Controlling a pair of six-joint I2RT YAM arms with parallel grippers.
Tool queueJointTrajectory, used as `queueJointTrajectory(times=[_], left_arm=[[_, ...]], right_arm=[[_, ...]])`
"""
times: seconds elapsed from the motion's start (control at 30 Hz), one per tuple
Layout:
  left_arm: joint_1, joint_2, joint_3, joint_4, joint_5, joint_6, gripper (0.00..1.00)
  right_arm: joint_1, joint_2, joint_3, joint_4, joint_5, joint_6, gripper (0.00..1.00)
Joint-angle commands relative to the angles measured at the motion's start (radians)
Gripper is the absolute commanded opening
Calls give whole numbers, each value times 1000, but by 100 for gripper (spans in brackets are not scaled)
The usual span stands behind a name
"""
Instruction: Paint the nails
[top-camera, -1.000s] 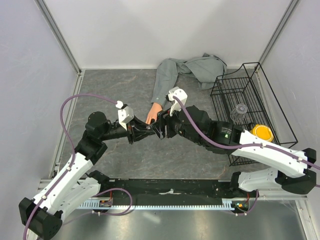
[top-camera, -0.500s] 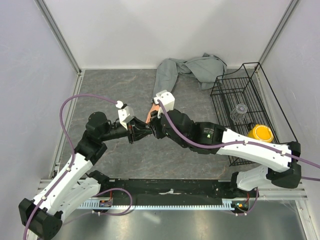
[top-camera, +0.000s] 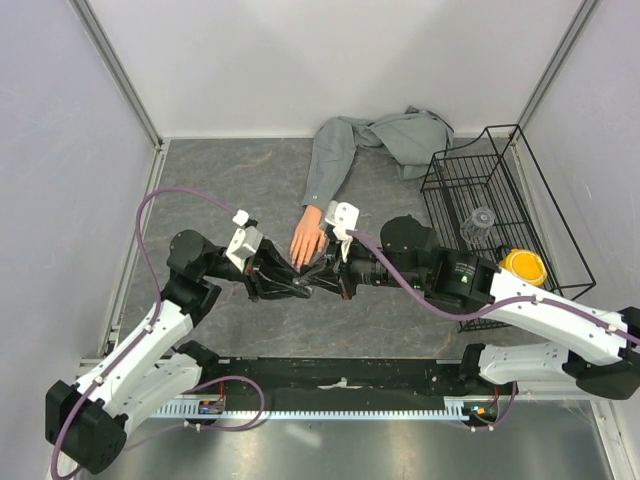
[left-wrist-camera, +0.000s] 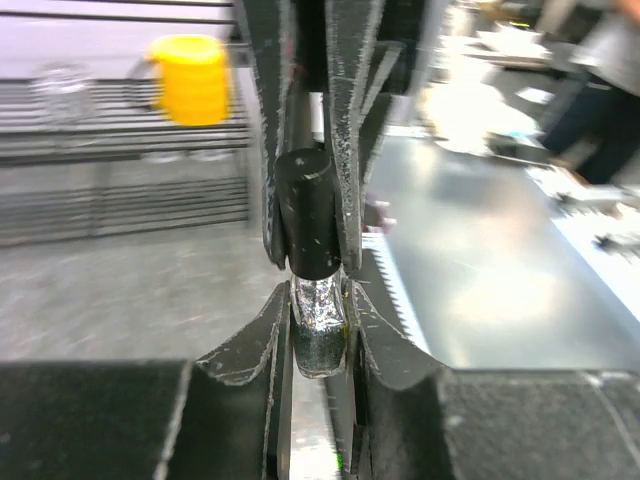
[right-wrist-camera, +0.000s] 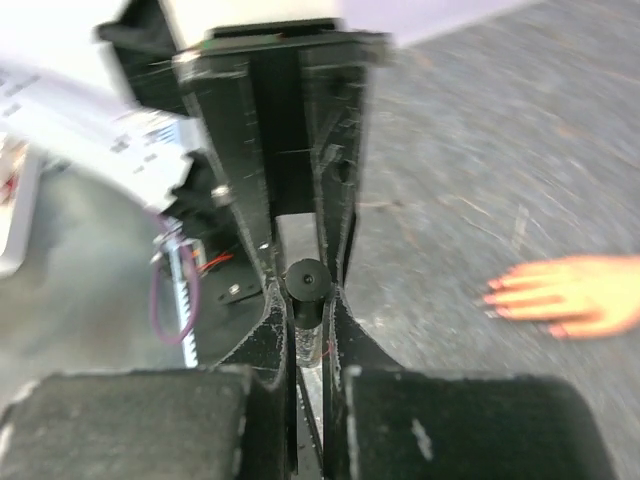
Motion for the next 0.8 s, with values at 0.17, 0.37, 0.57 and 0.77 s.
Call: queueJointTrajectory(times=[0.17,0.37,0.57,0.77], left_arm=[[-1,-30,47,-61,47,101,2],[1,-39,101,-313,-193,266,2],[1,-59,99,-344,-247,292,2],[1,-53,102,-350,-247,292,2]], right_arm=[[-7,38,39,-15,-80,-13,48],[-5,1,94,-59,154,133,79],[9,32,157,-122,291,207,52],[47,86,204,-148,354,191,37]])
